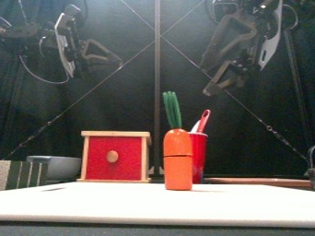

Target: Grab carrot

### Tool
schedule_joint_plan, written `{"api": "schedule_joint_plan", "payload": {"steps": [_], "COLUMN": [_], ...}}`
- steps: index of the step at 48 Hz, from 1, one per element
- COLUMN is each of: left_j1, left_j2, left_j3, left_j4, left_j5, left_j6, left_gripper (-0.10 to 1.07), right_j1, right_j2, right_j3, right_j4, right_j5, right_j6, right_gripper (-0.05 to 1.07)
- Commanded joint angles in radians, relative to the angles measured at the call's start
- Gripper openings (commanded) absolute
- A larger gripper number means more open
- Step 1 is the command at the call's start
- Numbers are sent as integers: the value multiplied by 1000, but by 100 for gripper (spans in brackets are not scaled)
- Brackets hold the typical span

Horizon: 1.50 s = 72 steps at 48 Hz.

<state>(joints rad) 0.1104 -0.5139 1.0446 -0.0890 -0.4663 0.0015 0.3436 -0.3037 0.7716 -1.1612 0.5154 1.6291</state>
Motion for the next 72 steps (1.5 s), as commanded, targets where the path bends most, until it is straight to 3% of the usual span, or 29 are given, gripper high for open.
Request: {"api": "schedule_joint_plan", "payload": {"steps": [1, 7, 13, 21, 32, 41, 51, 57, 62, 72], "left_j1": [2, 3, 6, 8, 15, 17, 8, 5, 2, -8], "left_j2": [0, 0, 0, 0, 0, 0, -5, -11, -11, -12], "left_j3": [-26, -23, -18, -17, -14, -2, 20, 26, 31, 43], "left_j4": [2, 3, 12, 31, 46, 46, 46, 46, 46, 43], "left_j5": [-11, -11, -11, -11, -11, -11, -11, -11, -11, -12], "left_j6": [3, 3, 5, 5, 5, 5, 3, 3, 3, -2], "left_gripper": [9, 9, 9, 9, 9, 9, 9, 9, 9, 9], "right_j1": [-2, -9, -44, -135, -264, -296, -295, -293, -291, -296], "right_j2": [-49, -74, -118, -193, -195, -187, -196, -195, -196, -196], "right_j3": [-28, -63, -89, -110, -155, -89, 106, 199, 238, 230], "right_j4": [161, 336, 430, 551, 741, 836, 867, 867, 851, 776], "right_j5": [57, 141, 190, 245, 281, 49, -423, -634, -710, -701], "right_j6": [-137, -373, -552, -759, -1028, -1074, -1017, -1008, -1019, -1020], "right_gripper": [103, 103, 103, 103, 103, 103, 103, 103, 103, 103]}}
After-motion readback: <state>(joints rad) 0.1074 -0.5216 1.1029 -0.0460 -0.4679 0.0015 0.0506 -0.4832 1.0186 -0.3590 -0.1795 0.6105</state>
